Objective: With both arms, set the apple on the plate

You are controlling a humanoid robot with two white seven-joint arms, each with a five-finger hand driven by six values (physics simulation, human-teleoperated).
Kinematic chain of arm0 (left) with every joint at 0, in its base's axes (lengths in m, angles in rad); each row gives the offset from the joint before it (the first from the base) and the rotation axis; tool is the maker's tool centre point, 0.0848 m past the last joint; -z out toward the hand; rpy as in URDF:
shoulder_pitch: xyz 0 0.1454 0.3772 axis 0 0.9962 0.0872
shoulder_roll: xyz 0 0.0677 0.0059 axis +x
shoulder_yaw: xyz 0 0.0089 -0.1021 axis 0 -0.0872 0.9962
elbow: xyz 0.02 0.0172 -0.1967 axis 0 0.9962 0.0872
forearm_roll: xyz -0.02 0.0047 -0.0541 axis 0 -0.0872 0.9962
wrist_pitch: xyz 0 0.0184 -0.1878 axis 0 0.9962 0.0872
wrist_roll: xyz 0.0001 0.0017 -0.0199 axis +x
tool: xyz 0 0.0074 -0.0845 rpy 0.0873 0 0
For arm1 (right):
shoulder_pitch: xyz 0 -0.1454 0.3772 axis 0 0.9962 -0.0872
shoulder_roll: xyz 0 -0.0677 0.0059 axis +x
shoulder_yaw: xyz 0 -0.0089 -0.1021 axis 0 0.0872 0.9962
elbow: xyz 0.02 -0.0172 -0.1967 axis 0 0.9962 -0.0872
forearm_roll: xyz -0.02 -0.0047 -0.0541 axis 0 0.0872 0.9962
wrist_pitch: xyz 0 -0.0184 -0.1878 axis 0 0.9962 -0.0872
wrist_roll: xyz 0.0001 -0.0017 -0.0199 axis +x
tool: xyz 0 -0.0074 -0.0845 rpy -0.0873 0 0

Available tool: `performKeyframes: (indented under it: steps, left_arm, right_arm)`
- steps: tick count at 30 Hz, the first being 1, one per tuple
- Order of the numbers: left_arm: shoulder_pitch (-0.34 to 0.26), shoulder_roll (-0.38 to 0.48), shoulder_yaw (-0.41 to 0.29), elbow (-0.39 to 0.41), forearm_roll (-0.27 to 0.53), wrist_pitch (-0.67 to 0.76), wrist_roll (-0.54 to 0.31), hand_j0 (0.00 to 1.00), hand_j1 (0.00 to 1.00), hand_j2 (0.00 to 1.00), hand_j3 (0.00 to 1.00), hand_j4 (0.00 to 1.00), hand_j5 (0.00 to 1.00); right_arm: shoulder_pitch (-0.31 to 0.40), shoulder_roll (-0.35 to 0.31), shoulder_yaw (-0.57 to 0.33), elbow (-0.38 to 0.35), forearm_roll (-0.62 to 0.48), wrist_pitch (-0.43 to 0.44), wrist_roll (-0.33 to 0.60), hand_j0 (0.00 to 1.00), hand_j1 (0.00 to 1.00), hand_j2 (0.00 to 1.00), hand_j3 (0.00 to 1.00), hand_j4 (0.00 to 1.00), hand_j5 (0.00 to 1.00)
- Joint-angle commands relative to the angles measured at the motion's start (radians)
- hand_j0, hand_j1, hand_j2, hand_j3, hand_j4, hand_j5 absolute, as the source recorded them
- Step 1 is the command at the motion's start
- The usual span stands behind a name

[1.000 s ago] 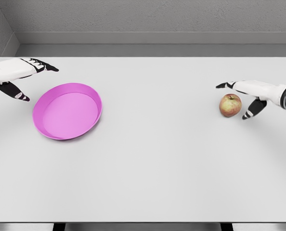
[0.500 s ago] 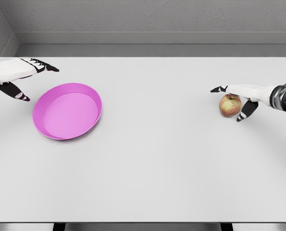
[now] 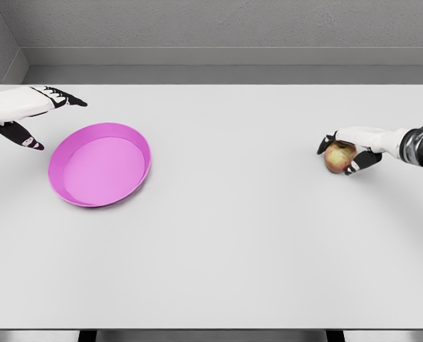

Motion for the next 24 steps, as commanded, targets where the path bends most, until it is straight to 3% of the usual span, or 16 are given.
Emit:
performKeyframes:
  steps: [1,16,24]
  left_arm:
    - [0.0,0.001,0.001,0.0,0.005,0.002,0.001,1.0,1.0,1.0,1.0,1.0,1.0]
    - [0.002,0.001,0.001,0.0,0.005,0.002,0.001,1.0,1.0,1.0,1.0,1.0,1.0]
    - [0.0,0.001,0.001,0.0,0.005,0.002,0.001,1.0,1.0,1.0,1.0,1.0,1.0]
  right_arm:
    - [0.0,0.0,0.001,0.0,0.001,0.0,0.001,0.57,0.57,0.57,0.57,0.57,0.57]
    - [-0.026,0.005,-0.011,-0.058,0.0,0.0,0.001,0.56,0.56,0.56,0.56,0.56,0.56]
    - [-0.029,0.005,-0.012,-0.193,0.0,0.0,0.001,0.56,0.56,0.56,0.56,0.56,0.56]
